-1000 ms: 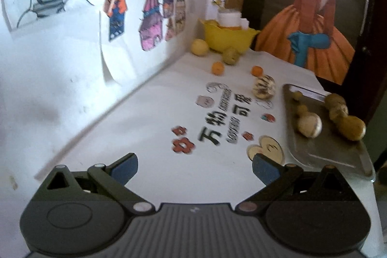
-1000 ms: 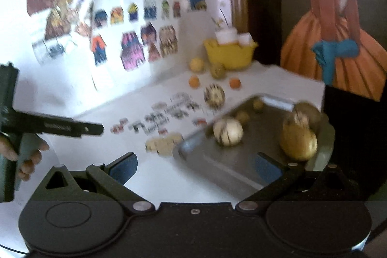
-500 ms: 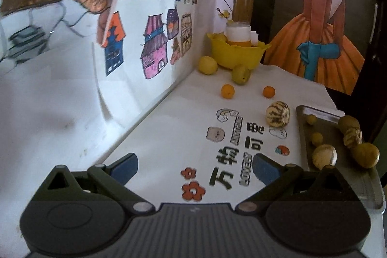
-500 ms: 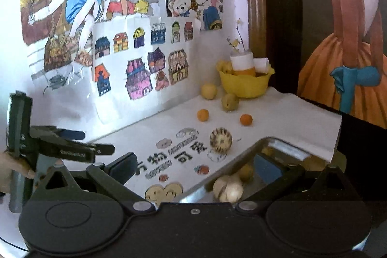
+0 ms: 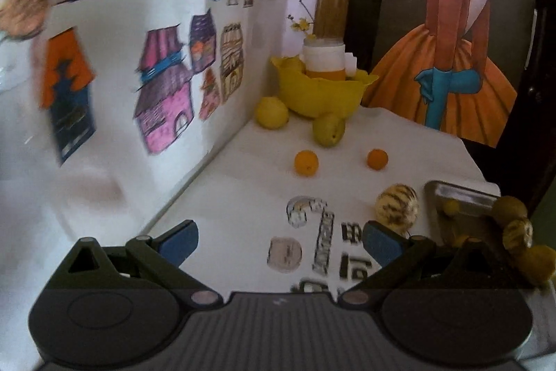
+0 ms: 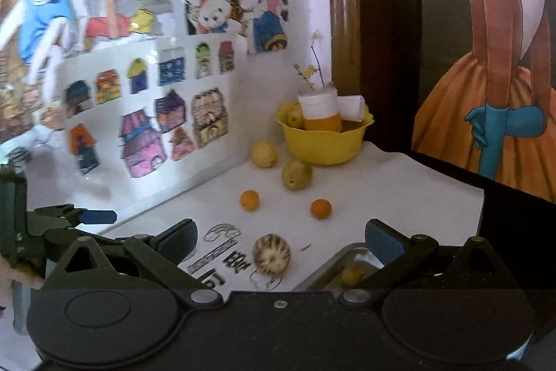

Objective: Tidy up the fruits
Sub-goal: 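Withdraw both open tools from the tray toward the remaining fruits, then grasp the striped fruit with the left tool while the right tool grasps an orange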

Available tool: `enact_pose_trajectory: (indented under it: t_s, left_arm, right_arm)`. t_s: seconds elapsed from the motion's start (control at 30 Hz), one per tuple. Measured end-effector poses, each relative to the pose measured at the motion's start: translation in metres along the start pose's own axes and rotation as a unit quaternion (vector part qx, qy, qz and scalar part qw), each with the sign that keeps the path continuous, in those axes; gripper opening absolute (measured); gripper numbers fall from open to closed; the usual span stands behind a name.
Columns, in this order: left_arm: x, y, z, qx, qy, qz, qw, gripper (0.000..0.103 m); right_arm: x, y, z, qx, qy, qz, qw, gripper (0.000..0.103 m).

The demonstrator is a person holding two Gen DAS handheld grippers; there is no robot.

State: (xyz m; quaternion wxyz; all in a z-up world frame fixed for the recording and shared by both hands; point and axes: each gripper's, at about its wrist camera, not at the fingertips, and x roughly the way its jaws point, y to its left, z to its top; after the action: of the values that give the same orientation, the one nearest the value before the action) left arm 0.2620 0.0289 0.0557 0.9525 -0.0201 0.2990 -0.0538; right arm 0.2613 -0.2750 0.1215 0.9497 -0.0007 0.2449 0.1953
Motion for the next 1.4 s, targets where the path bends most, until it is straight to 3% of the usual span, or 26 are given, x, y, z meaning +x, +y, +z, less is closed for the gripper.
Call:
enact_pose_trajectory:
  t_s: [0.3, 0.5, 0.7, 0.93, 1.07, 1.23, 1.4]
  left_arm:
    - [0.050, 0.007, 0.006, -0.003, 0.013, -0.020, 0.9997, 0.102]
    - [0.076, 0.004, 0.014, 0.012, 0.015, -0.024, 0.9995, 0.102]
    - [0.095, 0.003, 0.018, 0.003, 0.019, -0.030, 0.9994, 0.102]
    - [0.092, 0.004, 0.009, -0.020, 0.018, -0.103, 0.9943, 0.102]
    - [0.088, -0.009, 0.007, -0.010, 0.005, -0.143, 0.9897, 0.102]
    - [0.094, -0.032, 0.005, 0.000, 0.008, -0.168, 0.9857, 0.102]
    - [0.108, -0.046, 0.002, -0.009, 0.026, -0.188, 0.9818, 0.102]
  right_arm:
    - [0.070, -0.009, 0.013, -0.024, 0.017, -0.024, 0.999, 0.102]
    - [0.116, -0.023, 0.019, 0.017, 0.063, -0.013, 0.998, 0.102]
    - [0.142, -0.028, 0.017, 0.034, 0.080, -0.008, 0.996, 0.102]
    - [0.164, -0.038, 0.016, 0.042, 0.098, -0.008, 0.994, 0.102]
    - [0.182, -0.047, 0.018, 0.052, 0.109, 0.008, 0.993, 0.102]
    - [0.213, -0.071, 0.022, 0.130, 0.137, 0.045, 0.981, 0.101]
    - [0.242, -0.085, 0.018, 0.162, 0.168, 0.042, 0.971, 0.092]
